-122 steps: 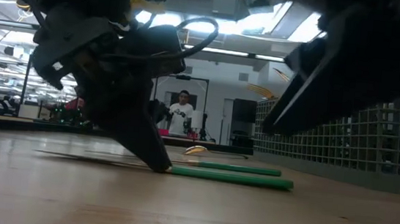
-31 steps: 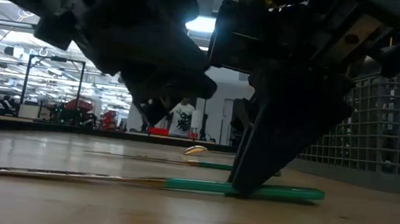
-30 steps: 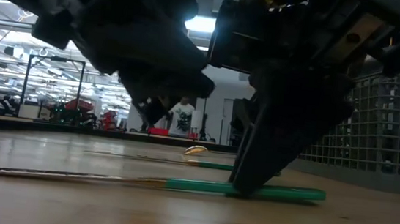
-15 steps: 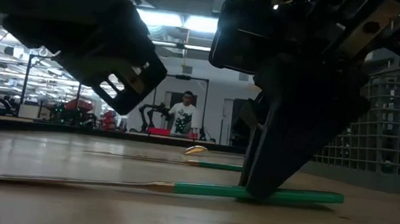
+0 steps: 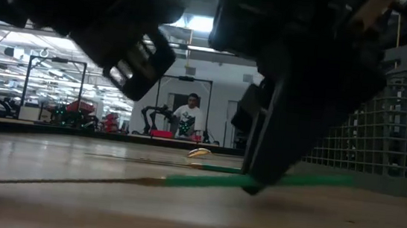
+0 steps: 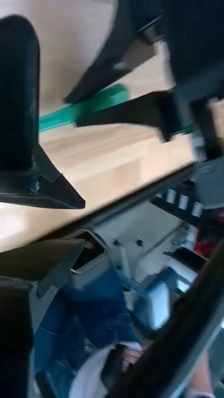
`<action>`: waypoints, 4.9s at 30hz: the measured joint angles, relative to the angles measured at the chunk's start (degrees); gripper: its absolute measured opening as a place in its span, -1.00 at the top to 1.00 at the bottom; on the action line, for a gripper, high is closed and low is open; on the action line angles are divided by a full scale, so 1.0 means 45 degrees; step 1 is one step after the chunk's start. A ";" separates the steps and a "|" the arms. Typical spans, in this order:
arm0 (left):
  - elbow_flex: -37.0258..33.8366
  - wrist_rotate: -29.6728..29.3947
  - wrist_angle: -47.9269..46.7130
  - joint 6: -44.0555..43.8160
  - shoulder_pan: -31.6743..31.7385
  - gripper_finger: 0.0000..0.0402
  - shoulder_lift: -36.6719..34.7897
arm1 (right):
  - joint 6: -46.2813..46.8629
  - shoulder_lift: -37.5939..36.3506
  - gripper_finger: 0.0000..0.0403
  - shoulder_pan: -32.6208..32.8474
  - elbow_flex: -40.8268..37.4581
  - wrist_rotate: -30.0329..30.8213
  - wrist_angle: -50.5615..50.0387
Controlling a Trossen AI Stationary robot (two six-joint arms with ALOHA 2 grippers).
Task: Sort silverware
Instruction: Put the bottom left knife into the bottom section of the basket
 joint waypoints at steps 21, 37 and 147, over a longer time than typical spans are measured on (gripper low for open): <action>0.0300 -0.1456 0.0150 -0.0151 -0.0701 0.61 -0.0005 | -0.0159 -0.0005 0.67 -0.0039 0.0330 0.0174 0.0031; 0.2473 -0.4755 -0.4814 0.2620 -0.2685 0.61 -0.0005 | -0.0138 -0.0015 0.67 -0.0039 0.0335 0.0174 0.0041; 0.3162 -0.8276 -0.8679 0.0321 -0.2409 0.81 0.1593 | 0.1648 -0.0034 0.66 -0.0024 0.0349 -0.0905 0.0622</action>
